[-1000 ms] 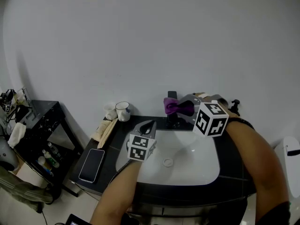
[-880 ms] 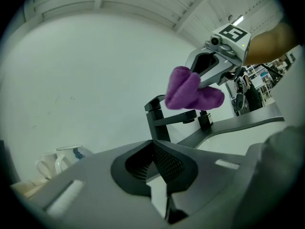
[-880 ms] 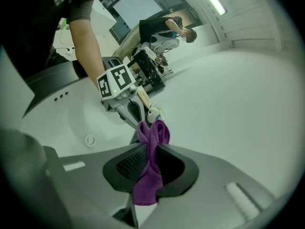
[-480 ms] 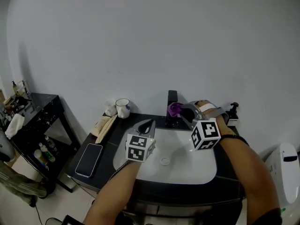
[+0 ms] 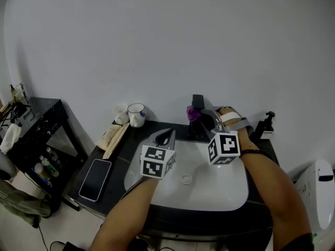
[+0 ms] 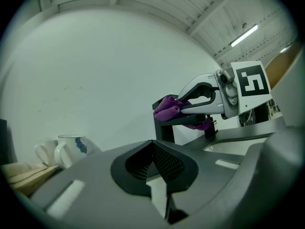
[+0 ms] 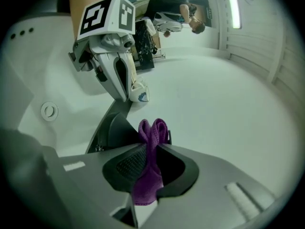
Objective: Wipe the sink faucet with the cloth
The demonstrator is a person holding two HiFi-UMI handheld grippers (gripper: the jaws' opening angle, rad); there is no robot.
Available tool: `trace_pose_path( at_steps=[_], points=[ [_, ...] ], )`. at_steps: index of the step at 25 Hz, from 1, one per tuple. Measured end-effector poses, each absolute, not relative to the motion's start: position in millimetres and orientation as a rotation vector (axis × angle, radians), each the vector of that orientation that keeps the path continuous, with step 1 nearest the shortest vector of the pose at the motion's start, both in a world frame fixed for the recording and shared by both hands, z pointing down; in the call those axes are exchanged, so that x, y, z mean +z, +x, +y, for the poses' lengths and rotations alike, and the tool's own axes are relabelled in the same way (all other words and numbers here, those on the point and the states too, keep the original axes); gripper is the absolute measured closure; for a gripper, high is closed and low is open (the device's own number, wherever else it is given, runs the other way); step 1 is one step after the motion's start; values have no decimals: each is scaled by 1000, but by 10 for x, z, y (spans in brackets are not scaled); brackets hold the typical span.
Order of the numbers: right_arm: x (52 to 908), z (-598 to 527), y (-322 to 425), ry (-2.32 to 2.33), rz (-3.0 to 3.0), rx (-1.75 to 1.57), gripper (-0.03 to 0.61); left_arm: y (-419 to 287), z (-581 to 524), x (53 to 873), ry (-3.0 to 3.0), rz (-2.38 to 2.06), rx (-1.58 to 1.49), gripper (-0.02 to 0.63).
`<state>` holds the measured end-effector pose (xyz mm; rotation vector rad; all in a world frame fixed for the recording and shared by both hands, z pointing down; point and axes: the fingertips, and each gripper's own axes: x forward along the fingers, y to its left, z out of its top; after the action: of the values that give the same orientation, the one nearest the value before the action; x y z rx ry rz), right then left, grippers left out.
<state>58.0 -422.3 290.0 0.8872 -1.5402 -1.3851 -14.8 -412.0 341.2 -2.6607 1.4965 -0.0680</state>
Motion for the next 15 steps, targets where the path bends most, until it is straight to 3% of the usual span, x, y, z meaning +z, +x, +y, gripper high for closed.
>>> trace_pose_path(
  at_steps=[15],
  points=[
    [2939, -4110, 599, 788, -1534, -1384, 514, -189, -4174, 3410, -2676, 1483, -70, 597]
  ],
)
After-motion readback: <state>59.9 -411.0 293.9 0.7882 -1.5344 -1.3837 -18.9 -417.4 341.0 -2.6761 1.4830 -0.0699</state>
